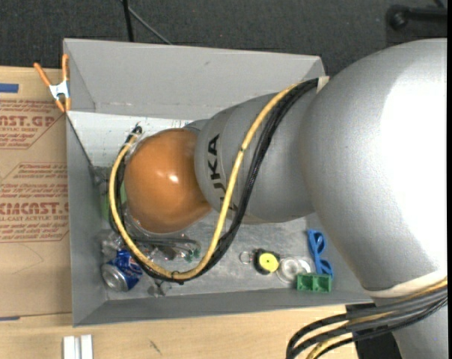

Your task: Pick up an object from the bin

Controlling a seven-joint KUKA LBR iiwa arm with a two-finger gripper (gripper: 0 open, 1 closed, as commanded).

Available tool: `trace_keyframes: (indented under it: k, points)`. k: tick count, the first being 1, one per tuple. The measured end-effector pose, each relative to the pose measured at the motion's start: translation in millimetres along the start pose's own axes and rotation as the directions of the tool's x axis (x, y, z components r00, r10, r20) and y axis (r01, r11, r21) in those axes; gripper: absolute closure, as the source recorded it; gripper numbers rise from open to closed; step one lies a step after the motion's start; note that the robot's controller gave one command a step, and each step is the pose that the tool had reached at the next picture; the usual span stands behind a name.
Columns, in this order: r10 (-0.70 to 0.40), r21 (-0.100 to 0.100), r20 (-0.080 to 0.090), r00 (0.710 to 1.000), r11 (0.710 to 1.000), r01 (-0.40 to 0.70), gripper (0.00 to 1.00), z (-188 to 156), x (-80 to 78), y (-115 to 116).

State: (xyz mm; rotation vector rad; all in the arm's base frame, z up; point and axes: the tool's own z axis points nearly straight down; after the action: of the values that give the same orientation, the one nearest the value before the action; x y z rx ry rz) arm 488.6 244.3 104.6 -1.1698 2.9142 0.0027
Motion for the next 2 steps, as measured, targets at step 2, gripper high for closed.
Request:
trace_keyframes:
  k: [2]
  points:
    - [-0.097, -0.001, -0.003, 0.995, 0.995, 0.097, 0.00, 36.1, -3.2, 0.2]
